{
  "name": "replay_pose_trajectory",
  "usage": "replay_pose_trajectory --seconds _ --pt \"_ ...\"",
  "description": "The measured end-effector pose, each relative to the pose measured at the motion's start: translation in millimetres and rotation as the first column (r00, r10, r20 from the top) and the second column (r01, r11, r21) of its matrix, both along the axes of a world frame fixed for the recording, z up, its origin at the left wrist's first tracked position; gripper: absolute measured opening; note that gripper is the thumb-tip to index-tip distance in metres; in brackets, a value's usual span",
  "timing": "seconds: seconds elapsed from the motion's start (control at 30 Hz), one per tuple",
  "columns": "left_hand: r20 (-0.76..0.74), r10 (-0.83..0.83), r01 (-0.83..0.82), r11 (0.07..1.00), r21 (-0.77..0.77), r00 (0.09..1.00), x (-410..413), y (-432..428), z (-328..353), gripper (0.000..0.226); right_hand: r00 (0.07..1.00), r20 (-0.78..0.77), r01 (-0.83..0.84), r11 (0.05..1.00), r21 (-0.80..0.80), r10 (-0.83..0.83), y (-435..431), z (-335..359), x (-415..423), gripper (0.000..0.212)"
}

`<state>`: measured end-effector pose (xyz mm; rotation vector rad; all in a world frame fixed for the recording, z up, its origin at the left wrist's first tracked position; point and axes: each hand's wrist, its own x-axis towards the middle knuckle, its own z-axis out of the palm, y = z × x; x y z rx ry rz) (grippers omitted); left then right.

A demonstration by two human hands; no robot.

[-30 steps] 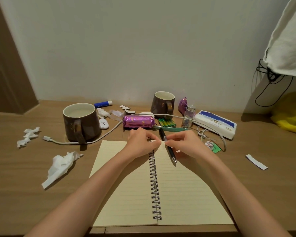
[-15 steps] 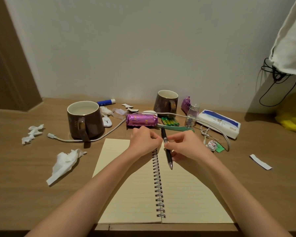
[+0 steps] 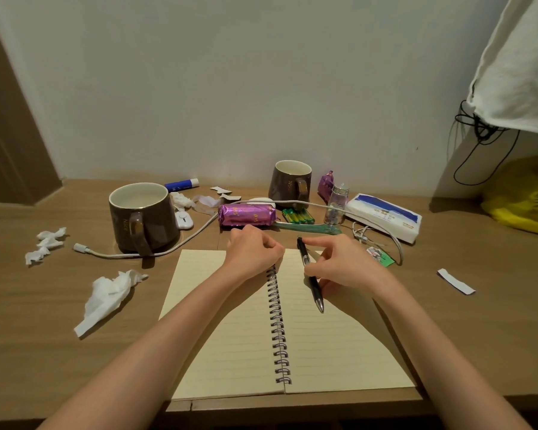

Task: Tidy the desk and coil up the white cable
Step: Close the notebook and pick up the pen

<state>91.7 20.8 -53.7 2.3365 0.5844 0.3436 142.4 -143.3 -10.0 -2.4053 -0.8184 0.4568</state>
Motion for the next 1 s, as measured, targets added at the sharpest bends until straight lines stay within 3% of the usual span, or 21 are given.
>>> replay_pose_trajectory --seconds 0.3,0.47,0.67,0.83,1.0 --pt "0.061 -0.025 0.018 0.993 0.114 0.998 -1.4 8.4 -8.4 0.013 0.989 0.135 0.06 0.998 -0.012 -0.058 -1.8 -0.7 -9.6 0.065" --pt "0.091 -0.019 0.001 0.981 0.193 0.996 -7.8 3.5 -7.3 0.01 0.993 0.097 0.072 0.997 0.0 -0.072 -6.2 -5.0 -6.4 0.064" --pt "0.185 -0.122 0.112 0.992 0.062 0.975 -38.5 -2.2 18.4 0.02 0.984 0.169 0.053 0.998 0.029 -0.058 -21.5 -3.4 -16.4 0.048" --pt "0.062 -0.278 0.269 0.954 0.131 0.959 -108.2 -9.2 38.5 0.028 0.941 0.327 0.005 0.971 0.239 -0.086 -34.8 -13.0 -22.7 0.036" --pt "-0.264 -0.289 0.354 0.903 0.244 0.92 -175.7 -20.9 29.6 0.069 0.947 0.308 -0.142 0.978 0.154 0.089 -37.1 -30.5 -30.2 0.045"
